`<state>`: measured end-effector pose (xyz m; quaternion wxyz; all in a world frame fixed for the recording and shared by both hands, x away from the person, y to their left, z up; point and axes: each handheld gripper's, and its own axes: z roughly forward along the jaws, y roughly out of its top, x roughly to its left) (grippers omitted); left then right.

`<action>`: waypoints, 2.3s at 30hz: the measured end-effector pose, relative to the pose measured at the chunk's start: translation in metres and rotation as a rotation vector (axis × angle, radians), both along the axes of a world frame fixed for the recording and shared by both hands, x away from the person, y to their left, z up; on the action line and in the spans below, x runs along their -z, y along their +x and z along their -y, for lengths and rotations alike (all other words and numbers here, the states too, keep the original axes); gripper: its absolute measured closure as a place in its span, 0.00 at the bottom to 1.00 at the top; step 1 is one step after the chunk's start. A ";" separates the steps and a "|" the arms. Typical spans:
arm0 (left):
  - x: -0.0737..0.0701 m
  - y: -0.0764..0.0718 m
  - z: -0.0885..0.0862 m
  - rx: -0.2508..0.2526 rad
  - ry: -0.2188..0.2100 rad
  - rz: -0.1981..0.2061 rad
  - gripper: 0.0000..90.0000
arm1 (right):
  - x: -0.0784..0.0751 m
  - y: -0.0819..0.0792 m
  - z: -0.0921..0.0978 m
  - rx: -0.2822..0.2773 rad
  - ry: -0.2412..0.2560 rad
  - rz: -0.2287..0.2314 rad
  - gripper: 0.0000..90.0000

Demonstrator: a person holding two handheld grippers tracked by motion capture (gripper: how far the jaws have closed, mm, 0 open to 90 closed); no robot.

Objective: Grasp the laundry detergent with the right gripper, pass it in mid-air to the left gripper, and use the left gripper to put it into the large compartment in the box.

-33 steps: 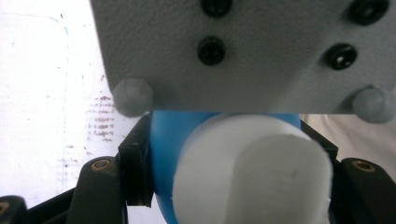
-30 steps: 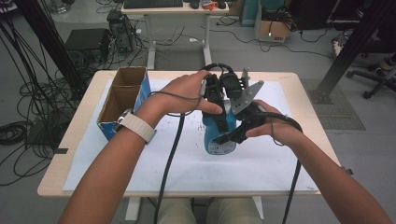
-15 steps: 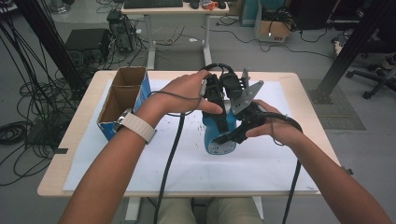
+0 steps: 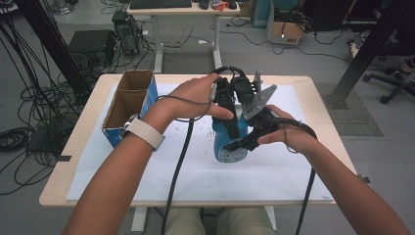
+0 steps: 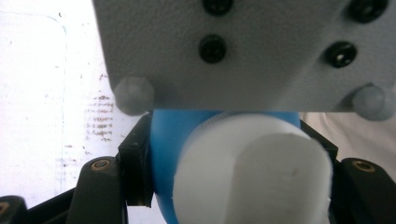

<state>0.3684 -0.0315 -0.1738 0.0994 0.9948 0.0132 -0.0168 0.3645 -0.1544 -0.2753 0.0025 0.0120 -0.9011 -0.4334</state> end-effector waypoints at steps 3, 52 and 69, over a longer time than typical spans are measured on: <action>0.000 -0.001 0.000 -0.007 0.007 -0.007 0.42 | 0.001 0.000 0.001 0.011 0.003 -0.001 0.48; -0.029 0.020 -0.036 -0.360 0.044 0.061 0.42 | -0.006 0.034 0.136 0.263 -0.177 -0.059 0.03; -0.065 0.035 -0.063 -0.639 0.042 0.069 0.42 | -0.006 0.030 0.163 0.339 -0.255 -0.027 0.04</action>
